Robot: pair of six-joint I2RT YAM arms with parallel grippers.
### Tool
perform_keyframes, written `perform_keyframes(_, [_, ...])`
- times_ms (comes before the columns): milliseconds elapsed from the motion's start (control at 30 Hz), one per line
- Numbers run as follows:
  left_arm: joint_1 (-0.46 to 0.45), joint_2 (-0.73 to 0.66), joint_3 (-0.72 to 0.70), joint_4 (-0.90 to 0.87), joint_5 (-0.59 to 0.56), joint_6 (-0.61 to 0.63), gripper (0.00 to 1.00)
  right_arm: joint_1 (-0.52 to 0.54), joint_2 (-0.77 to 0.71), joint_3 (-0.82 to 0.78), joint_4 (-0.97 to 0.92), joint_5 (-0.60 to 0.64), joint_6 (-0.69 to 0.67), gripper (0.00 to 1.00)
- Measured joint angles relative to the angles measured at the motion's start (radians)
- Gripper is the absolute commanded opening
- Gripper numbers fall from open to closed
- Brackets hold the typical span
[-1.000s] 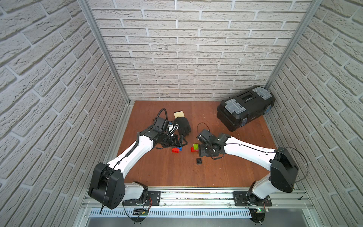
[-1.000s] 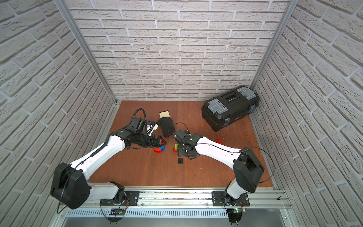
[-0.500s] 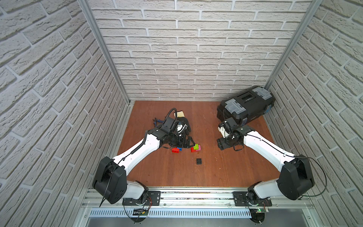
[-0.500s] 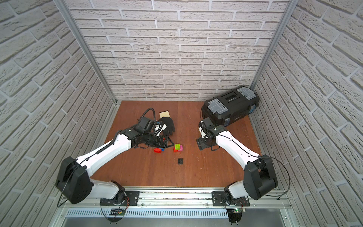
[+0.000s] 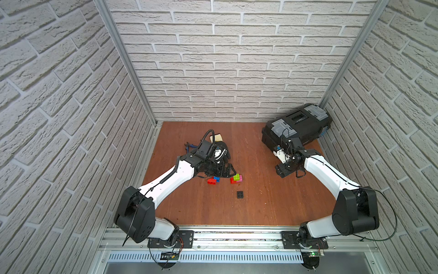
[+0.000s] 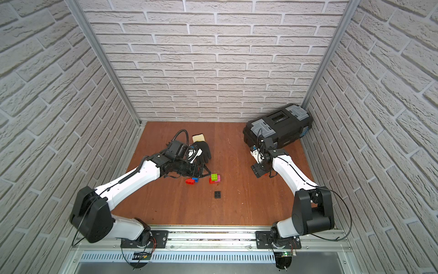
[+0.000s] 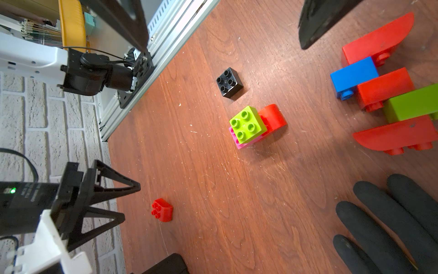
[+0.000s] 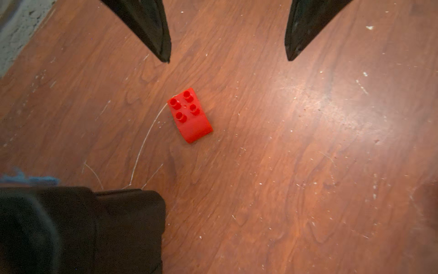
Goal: Assemble the letter s with lego
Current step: Pick up the lego brick from the center of the board.
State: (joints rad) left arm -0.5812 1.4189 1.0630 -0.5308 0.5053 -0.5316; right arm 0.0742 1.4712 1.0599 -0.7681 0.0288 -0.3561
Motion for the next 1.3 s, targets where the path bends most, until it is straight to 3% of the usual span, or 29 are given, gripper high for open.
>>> perform_keyframes(367, [0.007, 0.000, 0.000, 0.009, 0.001, 0.008, 0.98, -0.060, 0.082, -0.019, 0.108, 0.013, -0.237, 0.75])
perform_keyframes(733, [0.020, -0.001, -0.019, 0.012, 0.001, 0.014, 0.98, -0.090, 0.231, -0.012, 0.125, 0.007, -0.336, 0.72])
perform_keyframes(1300, [0.020, -0.001, -0.019, 0.012, 0.001, 0.014, 0.98, -0.094, 0.308, 0.048, 0.142, 0.000, -0.359, 0.48])
